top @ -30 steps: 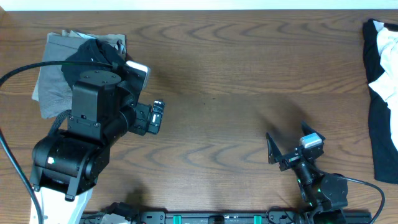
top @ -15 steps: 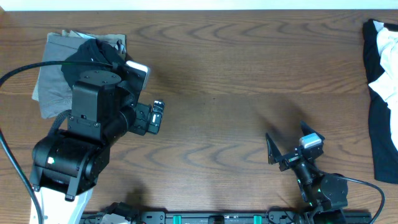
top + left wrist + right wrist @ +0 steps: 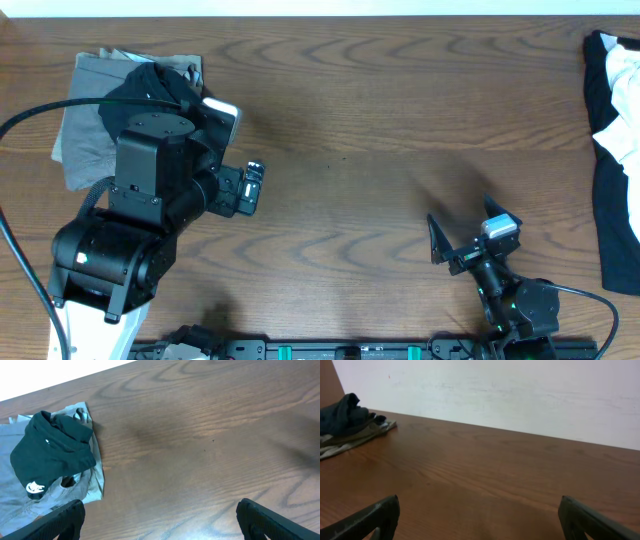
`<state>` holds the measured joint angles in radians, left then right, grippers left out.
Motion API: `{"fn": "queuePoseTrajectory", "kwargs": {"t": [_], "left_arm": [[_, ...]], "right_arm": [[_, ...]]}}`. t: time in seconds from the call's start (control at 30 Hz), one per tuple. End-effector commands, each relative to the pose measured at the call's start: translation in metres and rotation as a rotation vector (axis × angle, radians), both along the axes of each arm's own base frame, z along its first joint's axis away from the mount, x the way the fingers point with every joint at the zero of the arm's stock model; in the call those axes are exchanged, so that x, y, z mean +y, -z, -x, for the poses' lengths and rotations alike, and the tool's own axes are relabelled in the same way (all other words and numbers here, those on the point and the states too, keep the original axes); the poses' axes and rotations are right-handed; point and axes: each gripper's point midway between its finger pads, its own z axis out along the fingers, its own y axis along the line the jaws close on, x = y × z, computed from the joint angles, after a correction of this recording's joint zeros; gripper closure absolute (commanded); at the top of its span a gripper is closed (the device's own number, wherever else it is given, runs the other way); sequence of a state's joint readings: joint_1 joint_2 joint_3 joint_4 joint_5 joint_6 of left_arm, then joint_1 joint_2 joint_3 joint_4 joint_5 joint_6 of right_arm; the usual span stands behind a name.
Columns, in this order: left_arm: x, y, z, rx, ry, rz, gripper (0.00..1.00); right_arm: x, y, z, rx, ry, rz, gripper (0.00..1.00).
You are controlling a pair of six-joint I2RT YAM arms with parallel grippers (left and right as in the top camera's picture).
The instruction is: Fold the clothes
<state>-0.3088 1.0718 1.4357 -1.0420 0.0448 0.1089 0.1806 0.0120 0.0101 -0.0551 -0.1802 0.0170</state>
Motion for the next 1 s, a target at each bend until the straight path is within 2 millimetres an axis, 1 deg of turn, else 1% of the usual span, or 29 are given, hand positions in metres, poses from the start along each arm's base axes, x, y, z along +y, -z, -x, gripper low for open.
{"fn": "queuePoseTrajectory", "kwargs": {"t": [0.0, 0.1, 0.2, 0.33, 0.47, 0.57, 0.67, 0.77, 0.97], "left_arm": [[0.001, -0.002, -0.004, -0.020, -0.001, -0.010, 0.02], [-0.001, -0.014, -0.017, -0.110, -0.010, 0.020, 0.02], [0.004, -0.029, -0.029, -0.217, -0.035, 0.057, 0.02], [0.014, -0.044, -0.030, -0.324, -0.049, 0.115, 0.02], [0.029, -0.058, -0.020, -0.439, -0.073, 0.154, 0.02], [0.041, -0.061, -0.007, -0.506, -0.105, 0.156, 0.02], [0.049, -0.061, 0.008, -0.578, -0.125, 0.157, 0.02], [0.053, -0.058, 0.020, -0.636, -0.139, 0.158, 0.02], [0.064, -0.041, 0.037, -0.754, -0.173, 0.155, 0.02]], "right_arm": [[0.000, 0.001, 0.000, -0.006, -0.002, 0.010, 0.01], [0.000, 0.001, 0.000, -0.005, -0.002, 0.010, 0.01], [0.000, 0.001, 0.000, -0.005, -0.002, 0.010, 0.01], [0.000, 0.001, 0.000, -0.005, -0.002, 0.010, 0.01], [0.000, 0.001, 0.000, -0.005, -0.002, 0.010, 0.01], [0.000, 0.001, 0.000, -0.005, -0.002, 0.010, 0.01], [0.000, 0.001, 0.000, -0.005, -0.002, 0.010, 0.01], [0.000, 0.001, 0.000, -0.005, -0.002, 0.010, 0.01], [0.000, 0.001, 0.000, -0.005, -0.002, 0.010, 0.01]]}}
